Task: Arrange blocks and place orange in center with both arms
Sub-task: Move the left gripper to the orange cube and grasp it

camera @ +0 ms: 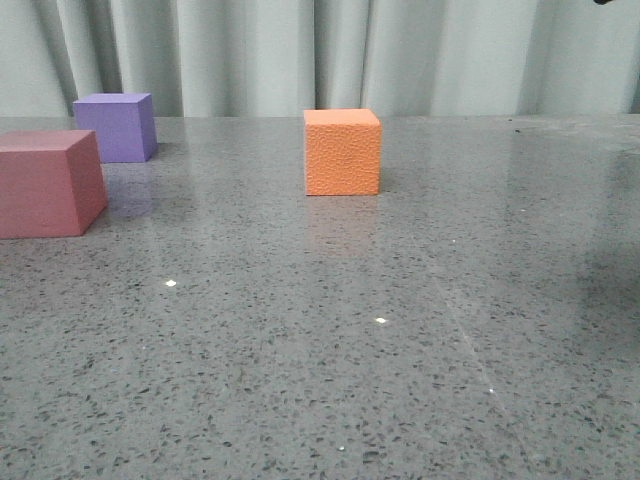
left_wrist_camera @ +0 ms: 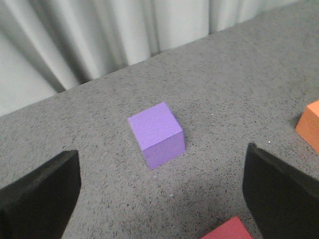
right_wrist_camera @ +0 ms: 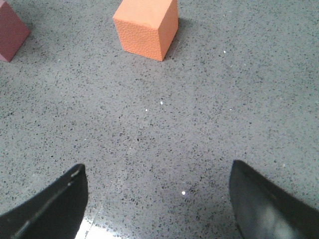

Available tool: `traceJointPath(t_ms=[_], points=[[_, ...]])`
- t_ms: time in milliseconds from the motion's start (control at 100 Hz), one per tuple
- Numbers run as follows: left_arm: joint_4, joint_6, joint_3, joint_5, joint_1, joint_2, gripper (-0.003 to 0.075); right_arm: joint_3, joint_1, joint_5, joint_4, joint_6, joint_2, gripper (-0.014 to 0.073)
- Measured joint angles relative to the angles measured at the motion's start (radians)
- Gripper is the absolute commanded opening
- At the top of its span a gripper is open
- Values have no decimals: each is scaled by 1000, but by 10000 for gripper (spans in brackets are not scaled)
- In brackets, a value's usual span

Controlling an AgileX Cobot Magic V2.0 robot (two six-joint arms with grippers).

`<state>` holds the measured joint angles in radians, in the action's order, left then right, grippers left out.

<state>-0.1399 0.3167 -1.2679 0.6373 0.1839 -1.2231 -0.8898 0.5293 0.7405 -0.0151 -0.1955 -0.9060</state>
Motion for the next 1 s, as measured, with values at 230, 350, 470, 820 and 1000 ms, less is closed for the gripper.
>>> traceJointPath(t_ms=[230, 350, 470, 820, 1000], points=[[-88, 253, -223, 138, 70, -237, 618, 0, 0, 0, -6, 0, 0, 580], [-194, 442, -317, 245, 96, -341, 620, 0, 0, 0, -8, 0, 0, 580], [-255, 585, -399, 336, 130, -427, 622, 0, 0, 0, -19, 0, 0, 580], [-269, 693, -579, 450, 242, -628, 621, 0, 0, 0, -27, 0, 0, 580], [-271, 705, -641, 450, 288, -701, 621, 0, 0, 0, -29, 0, 0, 580]])
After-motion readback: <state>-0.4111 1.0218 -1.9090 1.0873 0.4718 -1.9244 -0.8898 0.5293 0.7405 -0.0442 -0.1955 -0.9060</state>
